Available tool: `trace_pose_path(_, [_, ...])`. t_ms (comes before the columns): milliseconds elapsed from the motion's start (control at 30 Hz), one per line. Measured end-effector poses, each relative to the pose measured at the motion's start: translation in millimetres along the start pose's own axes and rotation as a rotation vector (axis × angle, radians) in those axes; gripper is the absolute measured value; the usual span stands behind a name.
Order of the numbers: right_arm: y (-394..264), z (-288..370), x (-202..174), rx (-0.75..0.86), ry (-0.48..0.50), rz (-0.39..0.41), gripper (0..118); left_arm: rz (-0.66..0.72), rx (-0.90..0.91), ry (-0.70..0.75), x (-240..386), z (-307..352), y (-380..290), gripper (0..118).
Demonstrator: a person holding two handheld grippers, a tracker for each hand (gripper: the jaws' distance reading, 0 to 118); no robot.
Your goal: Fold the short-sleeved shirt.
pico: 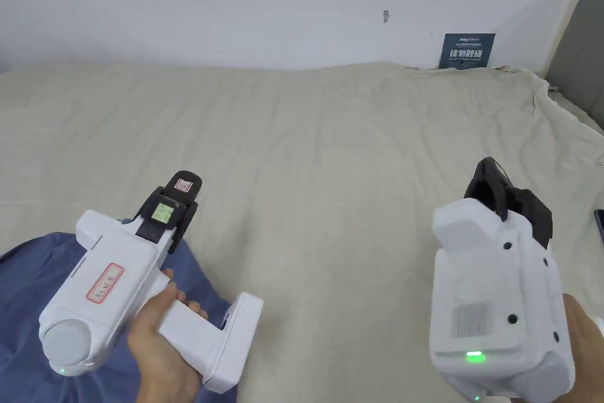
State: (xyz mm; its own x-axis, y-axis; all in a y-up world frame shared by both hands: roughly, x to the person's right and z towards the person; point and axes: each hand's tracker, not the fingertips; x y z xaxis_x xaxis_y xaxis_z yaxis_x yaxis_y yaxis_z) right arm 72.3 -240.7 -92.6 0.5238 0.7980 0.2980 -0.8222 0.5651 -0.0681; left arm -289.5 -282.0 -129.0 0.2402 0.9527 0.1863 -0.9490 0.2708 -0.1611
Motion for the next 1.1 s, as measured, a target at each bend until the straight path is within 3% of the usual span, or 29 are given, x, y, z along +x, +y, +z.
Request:
trace_pose_path(67, [-0.5, 3.1, 0.4, 0.023, -0.001, -0.001, 1, 0.109, 0.028, 0.01, -9.1, 1.9, 0.1, 0])
trace_pose_path(133, [-0.1, 1.9, 4.6, -0.002, 0.045, -0.095, 1, 0.005, 0.037, 0.059, -2.0, 2.8, -3.6, 0])
trace_pose_path(233, [-4.7, -4.0, 17.6, -0.087, 0.124, -0.319, 1, -0.43, -0.003, 0.178, 24.3, -2.1, -13.1, 0])
trace_pose_path(367, [-22.1, -15.8, 36.5, -0.224, 0.268, -0.73, 1, -1.152, 0.038, 0.337, 50.1, -8.4, -52.2, 0])
trace_pose_path(400, [-27.7, -17.8, 38.4, -0.251, 0.289, -0.808, 1, -1.255, 0.048, 0.347, 50.3, -9.3, -60.3, 0])
trace_pose_path(467, [-36.6, -20.8, 39.7, -0.268, 0.308, -0.885, 1, -1.404, 0.058, 0.383, 49.4, -12.3, -72.3, 0])
trace_pose_path(600, [-39.0, -19.1, 38.2, -0.292, 0.319, -0.921, 1, -1.558, 0.022, 0.386, 39.0, -14.0, -84.3, 0])
trace_pose_path(1100, [-33.3, -18.6, 42.7, -0.28, 0.329, -0.908, 1, -1.411, 0.029, 0.392, 37.8, -8.8, -70.4, 0])
